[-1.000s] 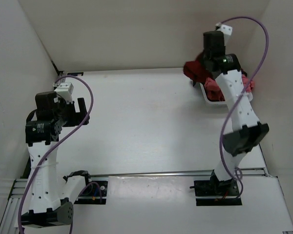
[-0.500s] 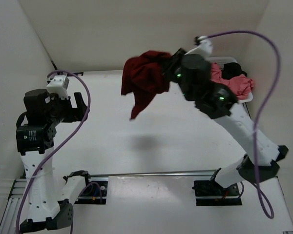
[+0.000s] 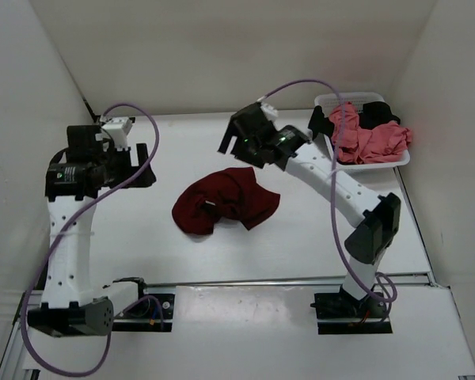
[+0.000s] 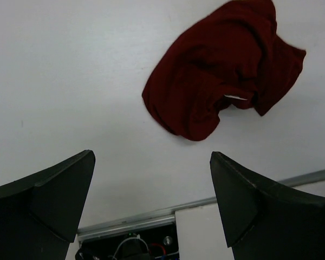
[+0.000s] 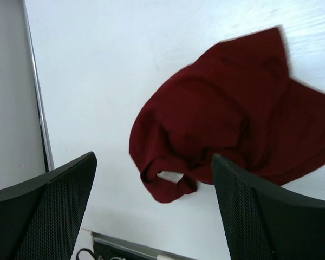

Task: Fold and stack the t-shirts
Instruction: Move the tshirt to the center of the board, then flatten out the tshirt

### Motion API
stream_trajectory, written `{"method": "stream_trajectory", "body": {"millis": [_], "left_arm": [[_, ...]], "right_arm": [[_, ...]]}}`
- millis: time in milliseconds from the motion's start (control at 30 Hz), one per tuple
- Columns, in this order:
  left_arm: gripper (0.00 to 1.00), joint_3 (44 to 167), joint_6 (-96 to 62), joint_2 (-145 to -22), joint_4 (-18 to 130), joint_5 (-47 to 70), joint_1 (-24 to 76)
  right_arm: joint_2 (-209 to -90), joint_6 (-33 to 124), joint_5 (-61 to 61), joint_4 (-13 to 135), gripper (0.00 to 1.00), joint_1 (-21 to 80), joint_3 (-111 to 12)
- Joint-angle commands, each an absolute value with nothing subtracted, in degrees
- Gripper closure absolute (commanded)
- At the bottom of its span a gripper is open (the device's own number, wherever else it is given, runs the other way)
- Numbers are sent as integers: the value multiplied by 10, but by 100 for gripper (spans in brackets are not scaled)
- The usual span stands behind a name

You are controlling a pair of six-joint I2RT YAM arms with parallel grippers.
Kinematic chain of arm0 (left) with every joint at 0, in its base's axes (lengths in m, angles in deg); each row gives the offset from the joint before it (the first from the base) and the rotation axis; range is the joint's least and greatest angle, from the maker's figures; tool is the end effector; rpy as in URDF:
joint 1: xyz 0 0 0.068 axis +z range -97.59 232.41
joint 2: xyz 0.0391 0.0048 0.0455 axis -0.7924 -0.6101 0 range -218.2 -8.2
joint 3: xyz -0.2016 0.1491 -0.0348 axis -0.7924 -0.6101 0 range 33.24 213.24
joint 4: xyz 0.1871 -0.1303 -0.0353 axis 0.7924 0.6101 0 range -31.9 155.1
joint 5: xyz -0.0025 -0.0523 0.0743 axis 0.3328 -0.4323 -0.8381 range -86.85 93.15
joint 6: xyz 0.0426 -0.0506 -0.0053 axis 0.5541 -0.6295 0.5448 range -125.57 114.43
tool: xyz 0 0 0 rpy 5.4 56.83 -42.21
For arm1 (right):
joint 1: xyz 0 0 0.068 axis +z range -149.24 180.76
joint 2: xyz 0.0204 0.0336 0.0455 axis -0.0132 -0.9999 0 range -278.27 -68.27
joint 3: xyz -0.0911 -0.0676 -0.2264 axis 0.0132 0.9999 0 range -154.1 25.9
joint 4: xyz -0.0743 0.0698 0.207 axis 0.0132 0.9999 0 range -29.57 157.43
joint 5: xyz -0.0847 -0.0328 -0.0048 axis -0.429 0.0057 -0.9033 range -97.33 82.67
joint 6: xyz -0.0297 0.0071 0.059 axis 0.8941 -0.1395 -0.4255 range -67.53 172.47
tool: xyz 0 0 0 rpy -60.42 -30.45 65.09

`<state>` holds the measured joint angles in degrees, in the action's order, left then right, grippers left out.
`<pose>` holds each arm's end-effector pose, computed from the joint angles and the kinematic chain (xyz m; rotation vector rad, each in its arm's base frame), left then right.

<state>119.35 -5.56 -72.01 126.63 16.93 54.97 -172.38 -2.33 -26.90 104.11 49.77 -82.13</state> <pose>0.1726 -0.0048 0.3777 0.0619 2.3628 -0.2640 0.2637 0.2765 0.3451 0.2992 2.2672 0.5985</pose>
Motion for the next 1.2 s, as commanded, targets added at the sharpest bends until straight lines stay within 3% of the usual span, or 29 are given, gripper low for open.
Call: {"method": "stream_trajectory", "body": {"millis": [0, 267, 333, 400, 467, 667, 900, 1000, 1133, 1167], "left_arm": [[0, 1196, -56, -744, 1296, 162, 519], [0, 1109, -56, -732, 1264, 167, 467], [0, 1094, -56, -738, 1264, 156, 427], [0, 1094, -56, -738, 1264, 144, 420], [0, 1088, -56, -728, 1257, 132, 420], [0, 1016, -56, -682, 1241, 94, 454], [0, 1016, -56, -668, 1241, 87, 487], [0, 1021, -56, -668, 1246, 87, 493], [0, 1021, -56, -668, 1246, 87, 506], [0, 1021, -56, -668, 1246, 87, 506]], "right_arm": [[-1660, 49, -205, 1071, 13, 410, -809], [-1672, 199, -68, 1080, 14, 322, -609], [-1672, 256, -46, 1045, 17, 340, -581], [-1650, 331, -108, 998, 17, 408, -550], [-1650, 362, -150, 993, 17, 462, -550], [-1713, 363, -86, 948, 17, 479, -556], [-1825, 346, -93, 955, 27, 498, -654], [-1851, 341, -99, 943, 40, 498, -677], [-1872, 341, -106, 993, 83, 498, -741], [-1872, 341, -106, 1005, 100, 504, -756]]}}
